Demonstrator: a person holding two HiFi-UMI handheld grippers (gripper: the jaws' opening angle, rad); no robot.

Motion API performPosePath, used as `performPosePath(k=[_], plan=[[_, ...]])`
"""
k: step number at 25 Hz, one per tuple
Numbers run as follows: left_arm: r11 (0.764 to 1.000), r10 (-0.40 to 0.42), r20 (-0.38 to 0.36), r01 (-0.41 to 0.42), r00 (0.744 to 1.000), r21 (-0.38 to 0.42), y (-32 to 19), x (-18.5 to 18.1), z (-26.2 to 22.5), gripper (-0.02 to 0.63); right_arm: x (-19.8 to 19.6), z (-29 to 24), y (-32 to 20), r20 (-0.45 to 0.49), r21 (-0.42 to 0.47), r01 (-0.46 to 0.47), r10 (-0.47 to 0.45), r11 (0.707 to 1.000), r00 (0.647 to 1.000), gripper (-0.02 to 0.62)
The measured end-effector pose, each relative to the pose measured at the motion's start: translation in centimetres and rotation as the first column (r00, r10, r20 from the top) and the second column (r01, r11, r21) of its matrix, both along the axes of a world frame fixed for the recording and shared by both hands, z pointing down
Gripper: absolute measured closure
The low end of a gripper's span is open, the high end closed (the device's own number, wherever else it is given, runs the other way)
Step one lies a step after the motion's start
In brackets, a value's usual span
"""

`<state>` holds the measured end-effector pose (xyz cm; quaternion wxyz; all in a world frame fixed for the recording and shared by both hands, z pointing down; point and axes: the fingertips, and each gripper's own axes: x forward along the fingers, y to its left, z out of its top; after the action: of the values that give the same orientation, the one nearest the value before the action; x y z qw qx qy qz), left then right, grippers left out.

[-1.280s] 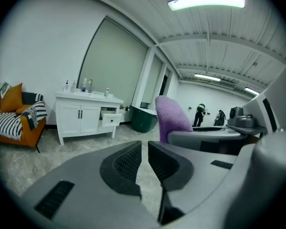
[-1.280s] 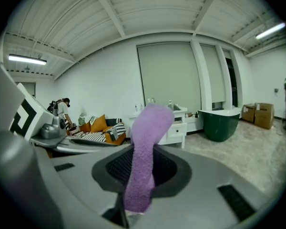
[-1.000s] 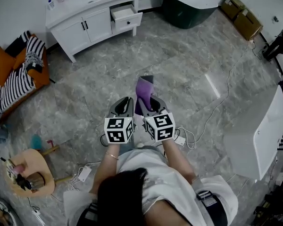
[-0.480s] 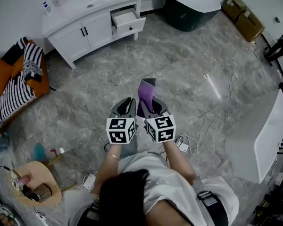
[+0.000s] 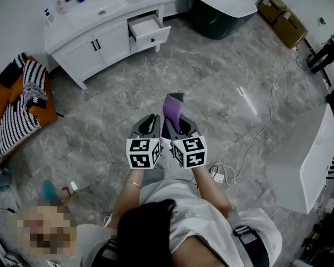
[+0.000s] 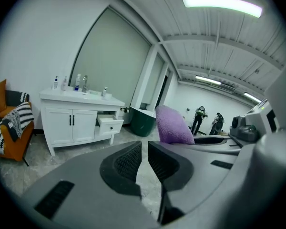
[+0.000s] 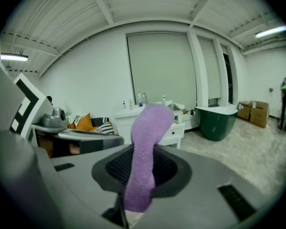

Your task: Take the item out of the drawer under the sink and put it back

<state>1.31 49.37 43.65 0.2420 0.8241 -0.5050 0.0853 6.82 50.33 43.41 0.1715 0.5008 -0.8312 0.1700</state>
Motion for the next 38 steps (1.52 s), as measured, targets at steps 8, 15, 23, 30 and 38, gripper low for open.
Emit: performPosePath(k=[8,15,23,30,38], plan=[[1.0,0.021,-0.004,-0.021,1.0,0.013,-3.9,-2.1,-0.4,0.562,-2.2,-0.2,-3.4,-0.001,0.007,-0.026,0.026,1.0,1.0,0.499],[0.999,0.034,-0.009,-0.034,0.999,0.027,-5.5,-3.3,-0.6,0.563,-3.7,0.5,-4.7,0.001,-0.01,-0.037,0.037,0.999,0.999,0.499],[0.999,0.028,0.003,-0.028,1.0,0.036,-6.8,-4.4,-1.0,0.563,-4.7,-0.8,-6.3,0.019,0.024,-0.038,0.038,0.999,0.999,0.499],[0.998,0.037,0.0,-0.037,0.999,0.044,-7.2,-4.6,-1.2,0.563,-4.9,-0.5,-6.7,0.009,0.002,-0.029,0.029,1.0,1.0,0.499],[1.0,0.02,-0.025,-0.02,0.999,-0.012,-8.3,-4.9,0.4,0.563,-5.0,-0.9,-8.4,0.011,0.02,-0.004,0.004,1.0,1.0,0.499]])
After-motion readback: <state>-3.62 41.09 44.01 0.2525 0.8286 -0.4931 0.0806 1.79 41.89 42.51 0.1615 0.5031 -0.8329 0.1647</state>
